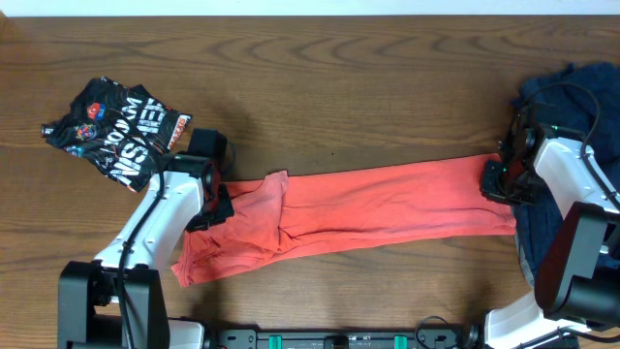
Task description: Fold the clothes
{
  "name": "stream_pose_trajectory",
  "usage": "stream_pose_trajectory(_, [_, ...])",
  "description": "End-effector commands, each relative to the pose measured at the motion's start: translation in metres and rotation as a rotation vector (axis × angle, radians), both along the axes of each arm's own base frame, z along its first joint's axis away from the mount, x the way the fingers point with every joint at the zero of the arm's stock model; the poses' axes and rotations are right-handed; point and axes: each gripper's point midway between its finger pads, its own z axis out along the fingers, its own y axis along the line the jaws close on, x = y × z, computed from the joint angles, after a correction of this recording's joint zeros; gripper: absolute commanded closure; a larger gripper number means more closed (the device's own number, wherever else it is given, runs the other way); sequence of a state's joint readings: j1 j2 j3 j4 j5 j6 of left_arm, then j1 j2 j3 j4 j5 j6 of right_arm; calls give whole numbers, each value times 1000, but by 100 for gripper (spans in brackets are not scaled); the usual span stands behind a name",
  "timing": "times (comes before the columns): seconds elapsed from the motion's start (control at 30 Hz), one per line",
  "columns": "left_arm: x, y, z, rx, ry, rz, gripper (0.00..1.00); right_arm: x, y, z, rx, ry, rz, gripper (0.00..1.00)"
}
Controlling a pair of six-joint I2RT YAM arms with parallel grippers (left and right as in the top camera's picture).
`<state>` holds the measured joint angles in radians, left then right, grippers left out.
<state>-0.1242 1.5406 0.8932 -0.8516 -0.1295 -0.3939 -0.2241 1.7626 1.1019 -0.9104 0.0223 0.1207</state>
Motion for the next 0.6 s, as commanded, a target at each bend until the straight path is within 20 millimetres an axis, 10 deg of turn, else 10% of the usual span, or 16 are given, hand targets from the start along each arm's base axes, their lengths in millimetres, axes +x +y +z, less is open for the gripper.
stream_pose_trajectory(0.0, [-13,0,-7,-13,30,13,67,-2,-2,-2,-5,9,7,87])
stream_pose_trajectory(0.13, [-20,1,-13,-11,50,13,44,-2,-2,-2,-5,9,7,87])
stream_pose_trajectory(0.37, [-20,-5,-17,-43,41,9,44,-2,-2,-2,-5,8,7,87])
stream_pose_trajectory(0.57, [-17,-6,-17,-48,30,10,90,-2,-2,-2,-5,9,7,87])
